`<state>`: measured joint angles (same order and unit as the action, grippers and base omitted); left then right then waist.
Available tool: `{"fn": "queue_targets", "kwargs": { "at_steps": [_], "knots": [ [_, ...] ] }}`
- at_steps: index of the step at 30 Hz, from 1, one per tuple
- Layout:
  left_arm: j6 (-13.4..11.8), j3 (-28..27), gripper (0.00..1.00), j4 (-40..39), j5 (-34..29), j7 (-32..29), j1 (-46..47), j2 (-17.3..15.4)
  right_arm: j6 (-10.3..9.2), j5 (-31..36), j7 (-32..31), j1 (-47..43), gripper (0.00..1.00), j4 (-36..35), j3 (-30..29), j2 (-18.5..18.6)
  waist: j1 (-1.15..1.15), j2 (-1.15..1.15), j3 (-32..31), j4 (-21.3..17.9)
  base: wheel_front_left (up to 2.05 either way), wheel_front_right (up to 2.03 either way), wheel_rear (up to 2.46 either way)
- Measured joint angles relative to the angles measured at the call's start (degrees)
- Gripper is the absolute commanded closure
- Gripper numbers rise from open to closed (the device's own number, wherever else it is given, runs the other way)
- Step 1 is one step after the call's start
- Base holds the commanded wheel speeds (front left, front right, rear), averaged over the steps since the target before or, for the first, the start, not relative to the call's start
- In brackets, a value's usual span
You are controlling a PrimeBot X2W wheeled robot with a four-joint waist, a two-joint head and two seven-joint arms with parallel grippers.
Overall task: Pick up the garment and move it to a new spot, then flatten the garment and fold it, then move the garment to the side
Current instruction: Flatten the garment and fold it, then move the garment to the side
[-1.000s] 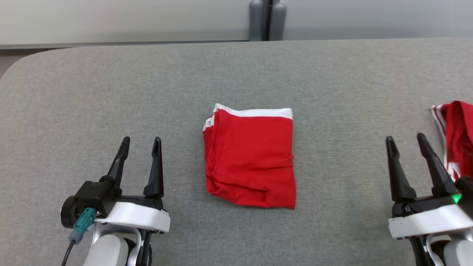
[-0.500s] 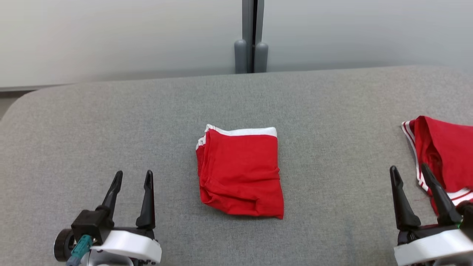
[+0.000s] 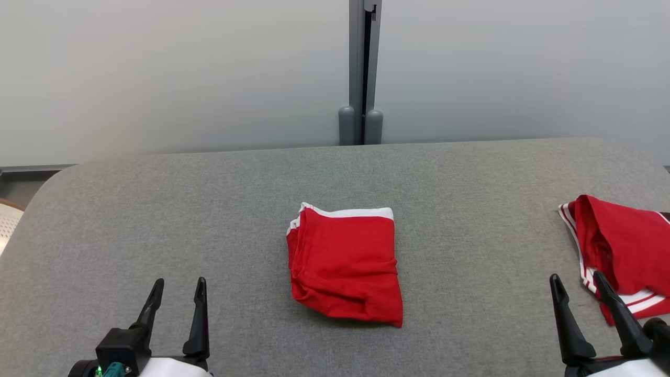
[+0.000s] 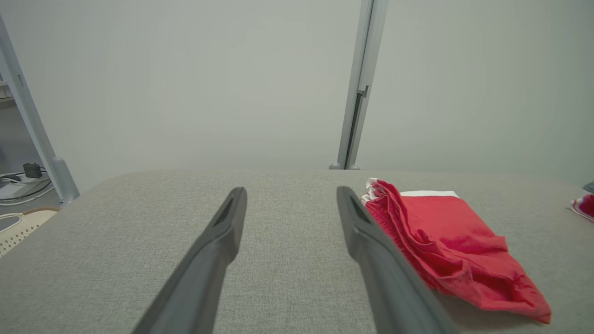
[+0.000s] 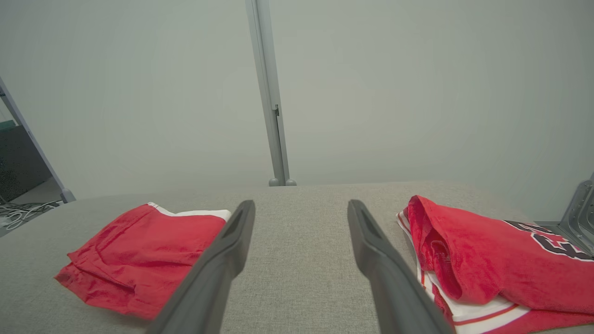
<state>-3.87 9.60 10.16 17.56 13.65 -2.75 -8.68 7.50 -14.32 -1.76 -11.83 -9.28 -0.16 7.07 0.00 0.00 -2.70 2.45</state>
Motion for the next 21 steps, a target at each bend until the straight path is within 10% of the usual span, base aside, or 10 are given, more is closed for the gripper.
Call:
{"fn": "queue_targets", "kwargs": {
  "at_steps": [21],
  "knots": [
    [-0.27, 1.86, 0.0, -0.24, 0.0, -0.32, 1.71, -0.43, 0.0, 0.97, -1.54, -0.19, 0.0, -0.7, -2.53, -0.64, 0.0, 0.0, 0.36, 1.63, 0.0, 0.0, 0.0]
  ]
}}
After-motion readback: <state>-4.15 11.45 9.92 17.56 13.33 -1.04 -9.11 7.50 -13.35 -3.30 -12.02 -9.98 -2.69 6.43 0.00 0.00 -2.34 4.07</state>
